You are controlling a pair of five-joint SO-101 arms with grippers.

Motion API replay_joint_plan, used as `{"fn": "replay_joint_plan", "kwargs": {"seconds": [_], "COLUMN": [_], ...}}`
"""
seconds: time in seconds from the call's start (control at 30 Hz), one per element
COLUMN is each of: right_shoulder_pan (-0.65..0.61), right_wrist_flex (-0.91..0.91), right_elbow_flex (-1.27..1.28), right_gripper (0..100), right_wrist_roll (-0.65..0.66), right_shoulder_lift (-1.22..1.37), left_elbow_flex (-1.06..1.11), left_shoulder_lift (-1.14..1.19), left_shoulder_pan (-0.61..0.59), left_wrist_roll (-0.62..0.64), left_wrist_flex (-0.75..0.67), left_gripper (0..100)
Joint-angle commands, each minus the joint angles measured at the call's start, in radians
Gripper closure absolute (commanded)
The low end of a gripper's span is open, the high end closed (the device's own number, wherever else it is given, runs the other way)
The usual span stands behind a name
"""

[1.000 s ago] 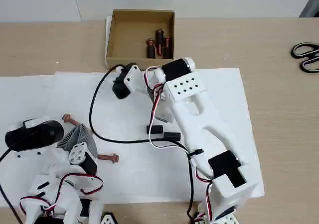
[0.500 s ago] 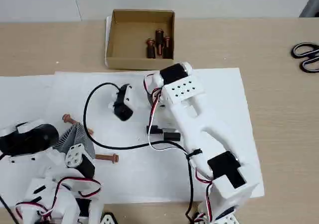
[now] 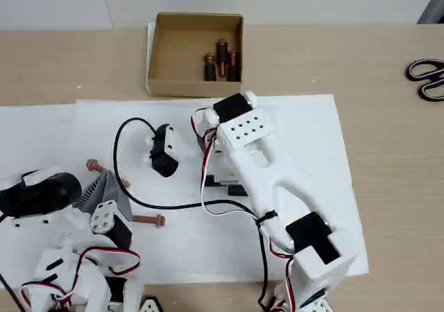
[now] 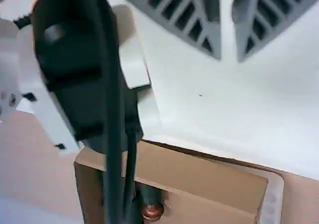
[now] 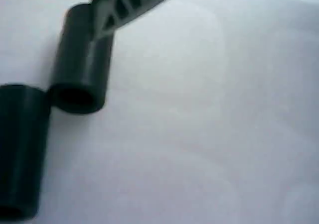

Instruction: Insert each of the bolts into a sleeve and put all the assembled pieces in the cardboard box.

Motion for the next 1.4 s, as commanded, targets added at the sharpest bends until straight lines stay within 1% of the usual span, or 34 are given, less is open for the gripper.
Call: {"fn": "replay_joint_plan", "kwargs": {"seconds": [0.0,0.17,0.33,0.63,0.97,1.23,1.37], "right_shoulder_pan": [-0.015,-0.021,-0.022,-0.068,-0.07,-0.07,-0.07], "right_wrist_flex": [-0.013,-0.021,-0.076,-0.127,-0.137,-0.182,-0.196], "right_elbow_flex": [-0.005,-0.006,-0.006,-0.008,-0.008,-0.008,-0.008], "right_gripper": [82.8,82.9,82.9,82.9,82.9,83.0,85.0], "right_wrist_roll": [0.025,0.026,0.026,0.023,0.023,0.018,0.018], "right_shoulder_lift": [-0.015,0.045,0.096,0.157,0.228,0.271,0.282], "left_elbow_flex": [-0.028,-0.028,-0.027,-0.027,-0.025,-0.025,-0.016], "left_shoulder_lift": [-0.002,-0.002,-0.002,-0.002,-0.002,0.0,0.0], "left_shoulder_pan": [0.002,0.003,0.005,0.003,0.002,0.003,-0.002], "left_wrist_roll": [0.0,0.0,0.0,0.0,0.0,0.0,-0.044], "left_wrist_flex": [-0.021,-0.021,-0.021,-0.021,-0.021,-0.021,-0.021], "left_gripper": [99,99,99,99,99,99,99]}}
